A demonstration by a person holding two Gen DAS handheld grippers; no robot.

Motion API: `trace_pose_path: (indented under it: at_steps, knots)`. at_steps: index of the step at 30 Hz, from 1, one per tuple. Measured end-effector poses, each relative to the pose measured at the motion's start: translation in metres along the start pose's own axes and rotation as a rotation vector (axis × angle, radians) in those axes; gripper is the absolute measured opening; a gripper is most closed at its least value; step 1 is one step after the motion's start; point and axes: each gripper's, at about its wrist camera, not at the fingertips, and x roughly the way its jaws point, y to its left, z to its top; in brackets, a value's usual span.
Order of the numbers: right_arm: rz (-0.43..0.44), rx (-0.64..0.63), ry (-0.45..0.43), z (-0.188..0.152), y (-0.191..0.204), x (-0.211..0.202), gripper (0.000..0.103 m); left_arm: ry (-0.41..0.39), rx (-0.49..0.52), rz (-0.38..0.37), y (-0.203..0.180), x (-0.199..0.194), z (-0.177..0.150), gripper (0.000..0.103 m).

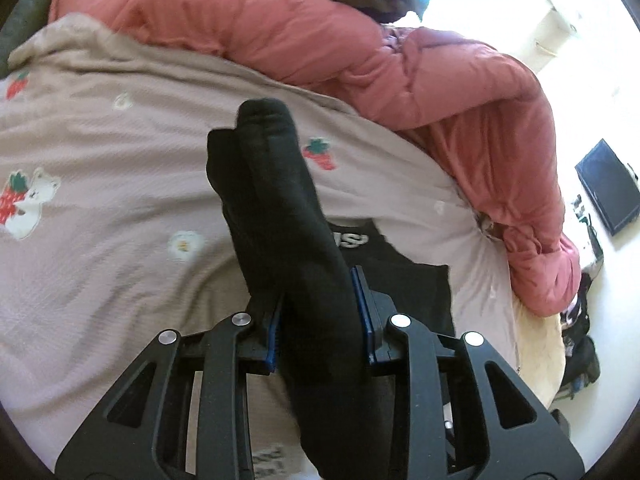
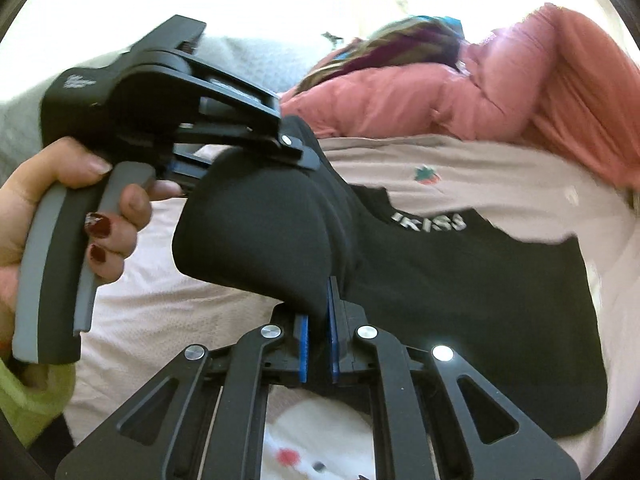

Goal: Fold small clothes
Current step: 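Lift the shirt edge with both tools and fold it over onto the other half, then open both tools and release the folded shirt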

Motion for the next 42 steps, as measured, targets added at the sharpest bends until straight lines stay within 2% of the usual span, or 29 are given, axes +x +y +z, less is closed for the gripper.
trace_pose_path:
  at_steps: [5, 12, 15, 19, 20, 24, 25, 26, 28, 29, 30, 31, 33, 34, 37, 38, 39, 42]
  knots:
    - [0.014, 0.113, 0.002, -0.01, -0.033, -0.017, 0.006, 0.013, 0.071, 0.004, -0.047, 0.011, -0.012, 0.022]
    - [0.025, 0.232, 0.019, -0.024, -0.069, -0.035, 0.006, 0.055, 0.111, 0.029, -0.086, 0.035, -0.028, 0.021]
    - [0.021, 0.257, 0.019, -0.03, -0.079, -0.041, 0.006, 0.082, 0.125, 0.034, -0.101, 0.048, -0.033, 0.02]
    - [0.02, 0.282, 0.011, -0.035, -0.088, -0.052, 0.004, 0.121, 0.135, 0.036, -0.115, 0.063, -0.038, 0.013]
    - [0.015, 0.289, 0.006, -0.036, -0.091, -0.055, 0.0, 0.132, 0.139, 0.035, -0.119, 0.067, -0.04, 0.009]
    - [-0.034, 0.327, 0.011, -0.042, -0.111, -0.065, 0.0, 0.19, 0.156, 0.03, -0.131, 0.09, -0.053, 0.008]
    - [-0.039, 0.342, 0.027, -0.045, -0.117, -0.064, 0.0, 0.203, 0.157, 0.014, -0.133, 0.093, -0.057, 0.01]
    - [-0.036, 0.368, 0.046, -0.048, -0.124, -0.063, 0.0, 0.203, 0.148, -0.001, -0.132, 0.092, -0.059, 0.024]
    - [-0.006, 0.424, 0.069, -0.054, -0.136, -0.065, 0.0, 0.164, 0.112, -0.071, -0.127, 0.078, -0.059, 0.038]
    - [-0.004, 0.44, 0.072, -0.055, -0.14, -0.068, 0.001, 0.144, 0.11, -0.084, -0.124, 0.07, -0.057, 0.038]
    - [-0.006, 0.452, 0.067, -0.056, -0.144, -0.072, 0.004, 0.1, 0.115, -0.082, -0.119, 0.056, -0.053, 0.038]
    - [-0.002, 0.471, 0.059, -0.053, -0.149, -0.075, 0.012, 0.069, 0.117, -0.07, -0.115, 0.046, -0.05, 0.038]
    - [0.03, 0.508, 0.062, -0.044, -0.157, -0.076, 0.054, -0.02, 0.112, -0.006, -0.094, 0.02, -0.041, 0.04]
    - [0.061, 0.529, 0.059, -0.036, -0.16, -0.076, 0.065, -0.039, 0.109, 0.033, -0.085, 0.014, -0.038, 0.042]
    - [0.112, 0.525, 0.058, -0.013, -0.16, -0.07, 0.066, -0.068, 0.108, 0.189, -0.051, 0.006, -0.034, 0.043]
    - [0.128, 0.517, 0.078, -0.008, -0.16, -0.064, 0.073, -0.061, 0.1, 0.233, -0.039, 0.008, -0.035, 0.043]
    - [0.148, 0.504, 0.127, 0.0, -0.158, -0.052, 0.078, -0.051, 0.087, 0.243, -0.03, 0.01, -0.037, 0.043]
    - [0.184, 0.507, 0.197, 0.01, -0.159, -0.02, 0.083, 0.001, 0.057, 0.217, -0.014, 0.026, -0.049, 0.043]
